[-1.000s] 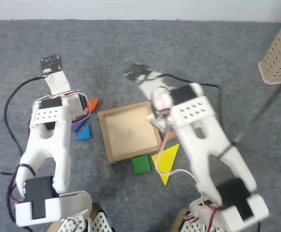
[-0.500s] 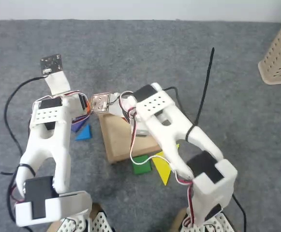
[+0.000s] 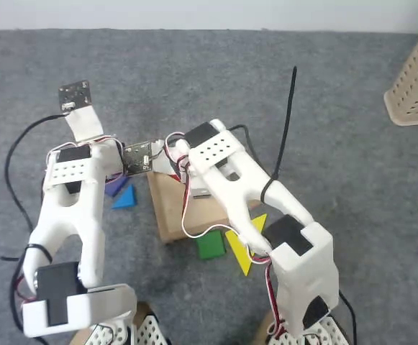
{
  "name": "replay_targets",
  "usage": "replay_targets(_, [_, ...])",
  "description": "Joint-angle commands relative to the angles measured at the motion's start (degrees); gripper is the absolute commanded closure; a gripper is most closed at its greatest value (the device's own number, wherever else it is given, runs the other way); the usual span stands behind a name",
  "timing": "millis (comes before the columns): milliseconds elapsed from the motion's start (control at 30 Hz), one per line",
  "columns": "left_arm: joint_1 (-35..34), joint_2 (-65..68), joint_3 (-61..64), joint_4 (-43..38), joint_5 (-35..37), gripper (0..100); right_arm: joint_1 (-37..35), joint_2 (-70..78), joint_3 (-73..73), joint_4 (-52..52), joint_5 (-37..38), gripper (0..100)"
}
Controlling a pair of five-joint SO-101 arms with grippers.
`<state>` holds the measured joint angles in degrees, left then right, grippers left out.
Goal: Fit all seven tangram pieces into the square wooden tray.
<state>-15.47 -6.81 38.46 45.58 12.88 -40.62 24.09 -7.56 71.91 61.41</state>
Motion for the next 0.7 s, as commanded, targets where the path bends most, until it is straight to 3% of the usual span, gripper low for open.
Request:
replay_targets(0, [0.18, -3.25, -2.33, -1.23, 0.35, 89, -0.13, -1.63, -3.87, -0.48, 1.14, 77.9])
replay_targets(133, [0.18, -3.25, -2.33, -1.23, 0.35, 89, -0.40, -1.54, -3.87, -0.48, -1.05, 71.4])
replay_targets(233, [0.18, -3.25, -2.33, -1.23, 0.35, 89, -0.66, -1.71, -3.87, -0.40, -1.32, 71.2])
replay_targets(333, [0.18, -3.16, -2.33, -1.23, 0.26, 89, 1.27, -3.21, -4.84, 3.38, -6.59, 72.5])
replay_targets(533, [0.18, -3.25, -2.33, -1.23, 0.26, 89, 10.33, -8.92, -6.33, 8.31, -25.93, 99.3])
replay_targets(667, [0.18, -3.34, -2.33, -1.23, 0.26, 89, 15.60, -11.12, -2.37, 5.67, -35.25, 99.8])
